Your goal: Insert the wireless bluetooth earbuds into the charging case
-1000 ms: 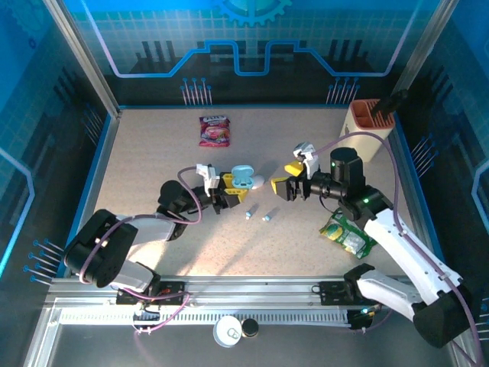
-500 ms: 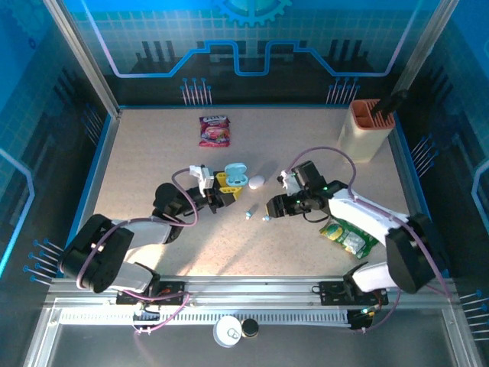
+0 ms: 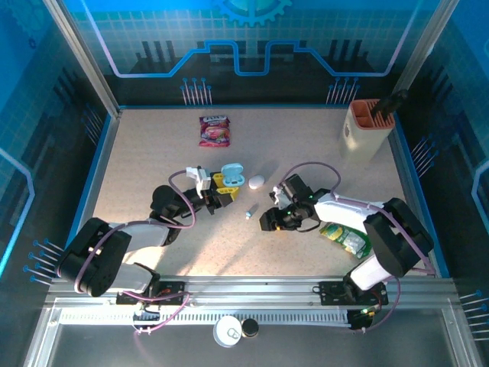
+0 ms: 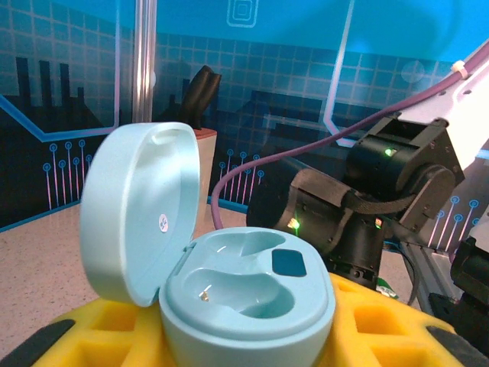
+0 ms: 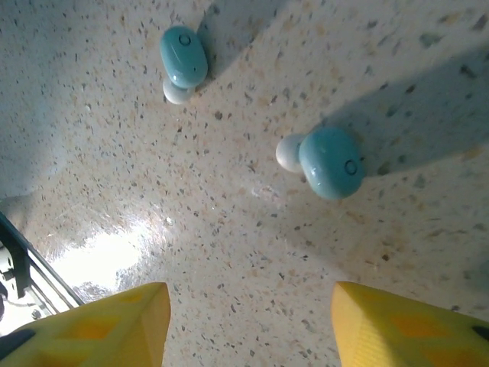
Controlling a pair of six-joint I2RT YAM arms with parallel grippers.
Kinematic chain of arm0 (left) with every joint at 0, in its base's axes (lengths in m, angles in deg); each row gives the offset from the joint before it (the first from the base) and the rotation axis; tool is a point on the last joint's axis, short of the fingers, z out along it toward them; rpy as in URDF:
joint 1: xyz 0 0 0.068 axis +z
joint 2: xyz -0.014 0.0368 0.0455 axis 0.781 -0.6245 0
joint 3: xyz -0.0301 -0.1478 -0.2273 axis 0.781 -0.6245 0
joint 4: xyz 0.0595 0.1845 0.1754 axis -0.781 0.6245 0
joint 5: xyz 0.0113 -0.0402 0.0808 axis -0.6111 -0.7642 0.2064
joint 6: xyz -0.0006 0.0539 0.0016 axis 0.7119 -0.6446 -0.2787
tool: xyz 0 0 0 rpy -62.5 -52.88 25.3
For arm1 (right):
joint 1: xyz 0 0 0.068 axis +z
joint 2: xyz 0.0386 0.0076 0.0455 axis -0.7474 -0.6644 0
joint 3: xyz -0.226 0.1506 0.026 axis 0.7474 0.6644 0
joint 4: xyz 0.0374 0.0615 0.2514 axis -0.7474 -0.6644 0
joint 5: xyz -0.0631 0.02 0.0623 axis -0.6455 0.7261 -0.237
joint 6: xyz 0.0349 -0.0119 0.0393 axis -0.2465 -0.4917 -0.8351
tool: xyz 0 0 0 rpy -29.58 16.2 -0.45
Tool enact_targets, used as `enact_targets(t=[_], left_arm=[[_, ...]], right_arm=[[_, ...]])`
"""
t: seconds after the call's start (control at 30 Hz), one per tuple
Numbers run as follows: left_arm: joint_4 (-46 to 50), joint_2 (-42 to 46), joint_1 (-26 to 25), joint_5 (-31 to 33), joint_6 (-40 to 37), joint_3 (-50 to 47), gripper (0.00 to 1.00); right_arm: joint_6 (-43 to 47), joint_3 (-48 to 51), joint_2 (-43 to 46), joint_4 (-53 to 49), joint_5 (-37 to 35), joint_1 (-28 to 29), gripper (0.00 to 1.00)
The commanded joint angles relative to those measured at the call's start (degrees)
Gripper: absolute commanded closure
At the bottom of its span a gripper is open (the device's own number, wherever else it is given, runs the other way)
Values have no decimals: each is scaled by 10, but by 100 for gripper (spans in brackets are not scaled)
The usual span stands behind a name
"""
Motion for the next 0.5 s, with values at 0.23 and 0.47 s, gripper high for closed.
enact_targets(t=[0.23,0.47], left_arm=[[-20,12,6,3,-11,-7,71],[-20,15,6,0,-11,-10,72]], right_arm=[[-32,-9,-44,52,-12,-2,43],[-11,-39,-69,45,-6,-26,44]])
